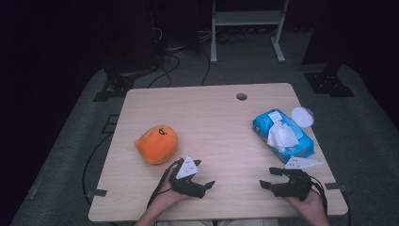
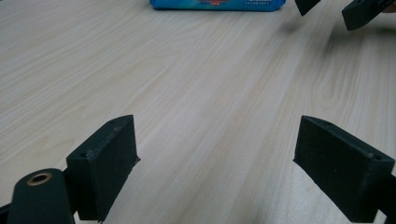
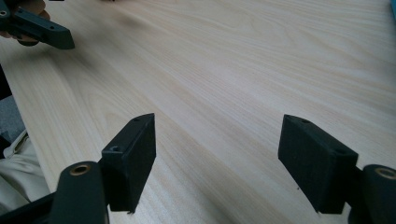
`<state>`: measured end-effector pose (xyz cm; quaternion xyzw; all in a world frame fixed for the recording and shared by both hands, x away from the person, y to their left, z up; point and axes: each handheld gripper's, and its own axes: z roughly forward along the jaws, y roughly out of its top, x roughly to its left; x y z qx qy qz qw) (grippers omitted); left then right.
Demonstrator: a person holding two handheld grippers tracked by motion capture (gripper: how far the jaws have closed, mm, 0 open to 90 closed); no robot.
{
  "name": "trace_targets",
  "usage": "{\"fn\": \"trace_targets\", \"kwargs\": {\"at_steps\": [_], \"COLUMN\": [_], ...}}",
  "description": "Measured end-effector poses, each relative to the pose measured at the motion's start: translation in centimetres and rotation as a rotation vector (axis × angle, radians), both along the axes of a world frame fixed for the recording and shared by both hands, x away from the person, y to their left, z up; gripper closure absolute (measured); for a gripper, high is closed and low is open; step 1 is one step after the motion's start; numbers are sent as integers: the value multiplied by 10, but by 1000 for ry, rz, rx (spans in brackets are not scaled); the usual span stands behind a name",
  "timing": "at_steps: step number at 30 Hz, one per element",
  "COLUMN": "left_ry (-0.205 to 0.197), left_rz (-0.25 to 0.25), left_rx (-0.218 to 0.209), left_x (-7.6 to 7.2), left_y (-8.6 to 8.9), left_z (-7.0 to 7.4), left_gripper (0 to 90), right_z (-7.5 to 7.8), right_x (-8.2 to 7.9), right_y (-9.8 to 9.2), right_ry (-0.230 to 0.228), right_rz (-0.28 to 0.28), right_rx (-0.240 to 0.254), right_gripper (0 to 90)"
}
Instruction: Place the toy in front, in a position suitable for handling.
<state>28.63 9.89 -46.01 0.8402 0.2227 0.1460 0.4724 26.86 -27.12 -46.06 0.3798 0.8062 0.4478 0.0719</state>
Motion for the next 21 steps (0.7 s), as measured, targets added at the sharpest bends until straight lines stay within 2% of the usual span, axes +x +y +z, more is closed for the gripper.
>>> {"fn": "trace_targets", "kwargs": {"at_steps": [6,13,14,18,21], "left_ry": [-6,-47,-68,-95,-127], "left_rz": [5,32,50,102,141], "left_rx": [-16,-59,-80,-134,-156], "left_x": [1,3,4,5,6], "left_y": [2,11,17,33,46], "left_z": [6,24,32,47,57], "left_gripper": [128,128,128,128,128], "right_z": [-2,-2,-1,1,1], "right_x": [1,1,1,-1,-2], "right_y": [-1,1,1,2,4], "right_ry": [16,10,7,-1,-3], "right_rz": [-2,0,0,1,5], "right_rx": [6,0,-1,-4,-10], "right_gripper": [267,267,267,267,267]}}
